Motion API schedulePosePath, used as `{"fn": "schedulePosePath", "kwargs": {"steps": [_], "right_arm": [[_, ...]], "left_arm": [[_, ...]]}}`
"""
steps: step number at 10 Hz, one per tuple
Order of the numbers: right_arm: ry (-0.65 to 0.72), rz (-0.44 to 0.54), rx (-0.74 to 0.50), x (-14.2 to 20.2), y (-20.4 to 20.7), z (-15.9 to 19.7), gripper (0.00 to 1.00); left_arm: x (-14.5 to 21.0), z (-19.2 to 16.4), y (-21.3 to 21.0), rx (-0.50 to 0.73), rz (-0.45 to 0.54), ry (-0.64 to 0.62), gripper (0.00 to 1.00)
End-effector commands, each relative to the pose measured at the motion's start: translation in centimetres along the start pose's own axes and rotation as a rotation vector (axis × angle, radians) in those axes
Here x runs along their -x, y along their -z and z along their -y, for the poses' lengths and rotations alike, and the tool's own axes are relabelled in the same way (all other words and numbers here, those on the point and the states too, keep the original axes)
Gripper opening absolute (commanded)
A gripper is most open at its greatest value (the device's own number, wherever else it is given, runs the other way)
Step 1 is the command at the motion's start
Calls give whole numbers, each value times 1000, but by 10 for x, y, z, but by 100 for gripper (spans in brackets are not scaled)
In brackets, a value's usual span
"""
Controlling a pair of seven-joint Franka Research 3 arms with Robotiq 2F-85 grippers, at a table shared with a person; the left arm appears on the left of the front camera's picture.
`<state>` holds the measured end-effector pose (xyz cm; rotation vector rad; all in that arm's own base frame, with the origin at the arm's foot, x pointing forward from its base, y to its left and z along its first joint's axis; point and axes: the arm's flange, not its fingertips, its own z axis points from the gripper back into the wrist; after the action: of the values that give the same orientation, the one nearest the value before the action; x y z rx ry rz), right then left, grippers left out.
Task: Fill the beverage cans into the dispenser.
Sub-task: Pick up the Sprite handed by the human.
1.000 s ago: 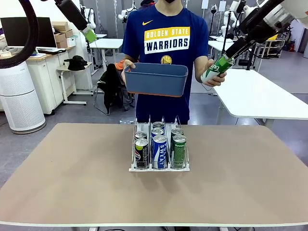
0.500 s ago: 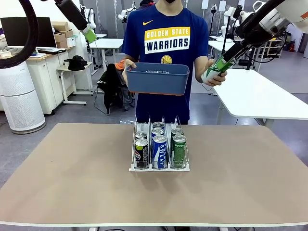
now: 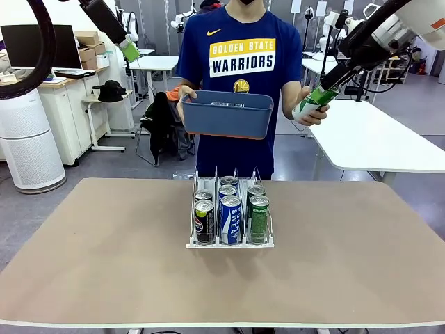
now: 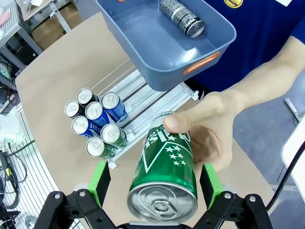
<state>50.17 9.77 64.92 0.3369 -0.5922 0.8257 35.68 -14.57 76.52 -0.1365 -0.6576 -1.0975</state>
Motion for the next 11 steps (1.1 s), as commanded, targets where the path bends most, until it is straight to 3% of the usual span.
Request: {"fn": "schedulePosePath", "kwargs": {"steps": [1,8,9,10,11], "right_arm": [[-8,28,5,0,4,4,100],[0,0,2,0,0,0,100],[-29,-5,45,2,0,0,41],[-24,-16,46,3,-1,0,41],[-19,-16,43,3,-1,0,0]], "left_arm": [[2,0,-1,6,-5,2,100],[2,0,-1,6,-5,2,100],[2,0,-1,6,-5,2,100],[2,0,-1,6,-5,2,100],[2,0,-1,6,-5,2,100]]}}
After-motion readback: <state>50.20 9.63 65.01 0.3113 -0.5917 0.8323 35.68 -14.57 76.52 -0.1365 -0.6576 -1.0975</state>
